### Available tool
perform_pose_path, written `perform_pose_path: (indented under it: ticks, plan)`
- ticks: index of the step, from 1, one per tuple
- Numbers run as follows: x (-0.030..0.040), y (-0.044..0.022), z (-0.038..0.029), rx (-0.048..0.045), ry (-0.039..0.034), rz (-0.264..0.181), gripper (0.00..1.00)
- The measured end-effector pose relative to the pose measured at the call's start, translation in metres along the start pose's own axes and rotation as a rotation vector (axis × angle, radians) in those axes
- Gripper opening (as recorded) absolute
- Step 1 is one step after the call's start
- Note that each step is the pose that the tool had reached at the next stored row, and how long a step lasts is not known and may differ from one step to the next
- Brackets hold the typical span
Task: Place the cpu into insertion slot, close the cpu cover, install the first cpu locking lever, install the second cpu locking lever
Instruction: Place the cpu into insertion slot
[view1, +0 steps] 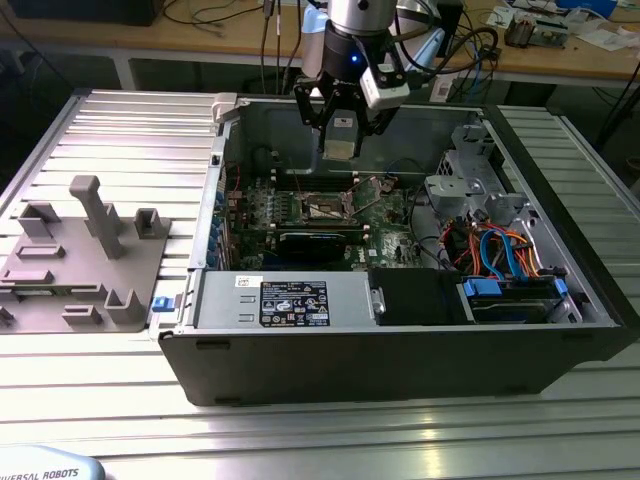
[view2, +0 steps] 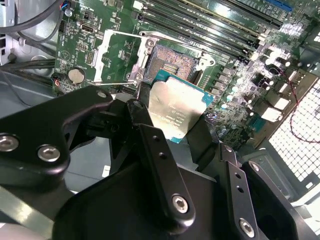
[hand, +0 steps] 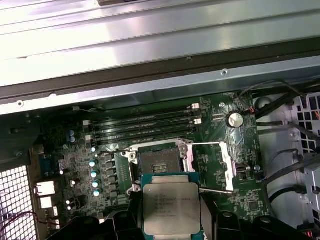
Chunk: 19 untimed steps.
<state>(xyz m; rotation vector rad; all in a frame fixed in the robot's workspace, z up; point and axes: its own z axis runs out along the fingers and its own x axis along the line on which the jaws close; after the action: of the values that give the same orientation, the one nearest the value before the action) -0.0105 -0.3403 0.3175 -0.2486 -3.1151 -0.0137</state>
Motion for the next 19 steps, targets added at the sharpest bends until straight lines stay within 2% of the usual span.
perform_pose_path:
  ticks: [19]
  plan:
    - [0.0,0.0,0.0007,-0.0009,-0.0004,0.051,0.55]
